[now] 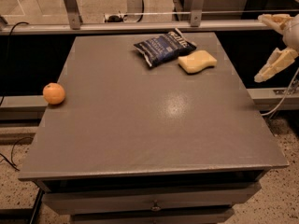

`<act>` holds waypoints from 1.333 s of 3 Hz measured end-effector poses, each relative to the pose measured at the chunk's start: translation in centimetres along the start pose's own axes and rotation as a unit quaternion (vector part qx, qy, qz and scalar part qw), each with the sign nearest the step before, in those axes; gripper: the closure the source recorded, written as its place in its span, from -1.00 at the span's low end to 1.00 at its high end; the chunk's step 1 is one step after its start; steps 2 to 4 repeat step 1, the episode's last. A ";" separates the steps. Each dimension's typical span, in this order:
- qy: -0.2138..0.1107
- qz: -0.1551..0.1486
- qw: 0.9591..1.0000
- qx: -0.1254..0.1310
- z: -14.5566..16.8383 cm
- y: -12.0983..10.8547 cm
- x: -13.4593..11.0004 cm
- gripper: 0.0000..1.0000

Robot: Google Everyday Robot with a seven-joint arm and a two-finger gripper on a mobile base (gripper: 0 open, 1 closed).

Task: Move sponge near blue chip bag

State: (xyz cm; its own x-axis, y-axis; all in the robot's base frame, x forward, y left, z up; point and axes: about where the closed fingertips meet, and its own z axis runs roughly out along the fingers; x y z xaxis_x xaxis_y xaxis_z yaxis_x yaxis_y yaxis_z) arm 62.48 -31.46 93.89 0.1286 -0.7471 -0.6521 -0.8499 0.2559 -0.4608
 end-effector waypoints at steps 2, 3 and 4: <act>0.000 0.000 1.000 0.000 0.0 0.0 0.0 -1.00; 0.000 0.000 1.000 0.000 0.0 0.0 0.0 -1.00; 0.000 0.000 1.000 0.000 0.0 0.0 0.0 -1.00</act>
Offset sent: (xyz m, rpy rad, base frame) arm 0.0000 0.0000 0.0000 0.0000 0.0000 0.0000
